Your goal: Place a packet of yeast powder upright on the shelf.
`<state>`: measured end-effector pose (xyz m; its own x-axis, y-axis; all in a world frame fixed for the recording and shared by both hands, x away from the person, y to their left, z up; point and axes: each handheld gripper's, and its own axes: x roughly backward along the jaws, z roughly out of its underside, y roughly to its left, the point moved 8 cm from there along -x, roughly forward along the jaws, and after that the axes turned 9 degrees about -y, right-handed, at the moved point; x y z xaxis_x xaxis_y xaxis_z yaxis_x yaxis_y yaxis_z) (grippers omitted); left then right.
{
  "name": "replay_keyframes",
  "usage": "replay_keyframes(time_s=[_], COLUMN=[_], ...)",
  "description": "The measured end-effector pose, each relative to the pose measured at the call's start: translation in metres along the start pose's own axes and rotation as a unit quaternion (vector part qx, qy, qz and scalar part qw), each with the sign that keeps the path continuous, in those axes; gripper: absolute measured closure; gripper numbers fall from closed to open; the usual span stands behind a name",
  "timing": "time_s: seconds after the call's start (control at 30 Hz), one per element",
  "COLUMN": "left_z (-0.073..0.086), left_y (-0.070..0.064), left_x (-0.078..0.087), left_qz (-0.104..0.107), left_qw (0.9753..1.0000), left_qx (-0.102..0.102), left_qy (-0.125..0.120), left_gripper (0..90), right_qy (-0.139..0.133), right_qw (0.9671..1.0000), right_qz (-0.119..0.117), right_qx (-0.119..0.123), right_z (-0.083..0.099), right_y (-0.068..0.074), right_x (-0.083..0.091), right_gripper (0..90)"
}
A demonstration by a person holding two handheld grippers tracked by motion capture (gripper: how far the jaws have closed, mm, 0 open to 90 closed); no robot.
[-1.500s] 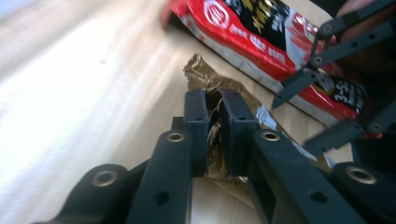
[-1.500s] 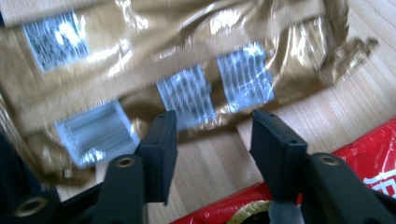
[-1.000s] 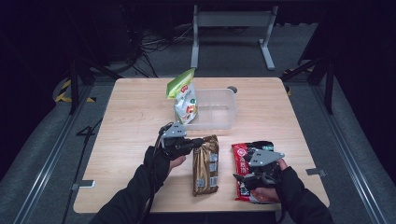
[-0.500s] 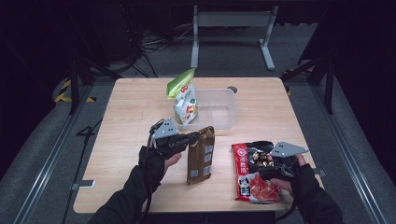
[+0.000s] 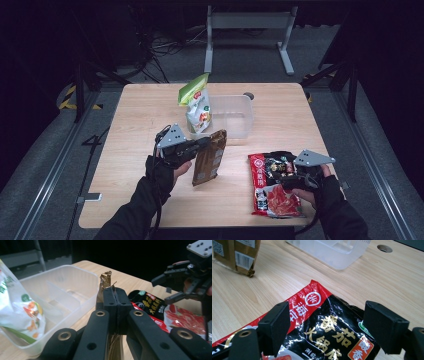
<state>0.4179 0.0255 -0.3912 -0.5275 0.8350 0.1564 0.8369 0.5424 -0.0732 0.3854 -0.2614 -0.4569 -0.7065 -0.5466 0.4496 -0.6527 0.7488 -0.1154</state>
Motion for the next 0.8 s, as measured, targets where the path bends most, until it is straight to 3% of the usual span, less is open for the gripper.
replay_keyframes(time_s=[0.3, 0.43, 0.57, 0.8], left_z=[-0.015, -0.025, -0.038, -0.061], left_y=[0.0, 0.008, 0.018, 0.03], left_x=[-0.007, -0.012, -0.016, -0.028], left_qz=[-0.029, -0.046, -0.068, -0.099], left_qw=[0.9994, 0.9984, 0.9963, 0.9924], left_qx=[-0.016, -0.015, -0.01, -0.007], left_qy=[-0.013, -0.029, -0.052, -0.073], left_gripper=[89.8, 89.8, 89.8, 89.8], right_qy=[-0.001, -0.001, 0.004, 0.006], right_qw=[1.0, 0.9999, 1.0, 1.0], right_qz=[0.007, 0.008, 0.005, 0.006], right_qx=[-0.006, -0.009, -0.006, -0.004], right_z=[0.004, 0.005, 0.006, 0.007], right_y=[-0.004, -0.005, -0.002, -0.002], right_x=[0.004, 0.005, 0.003, 0.003], right_gripper=[22.0, 21.9, 21.5, 21.3])
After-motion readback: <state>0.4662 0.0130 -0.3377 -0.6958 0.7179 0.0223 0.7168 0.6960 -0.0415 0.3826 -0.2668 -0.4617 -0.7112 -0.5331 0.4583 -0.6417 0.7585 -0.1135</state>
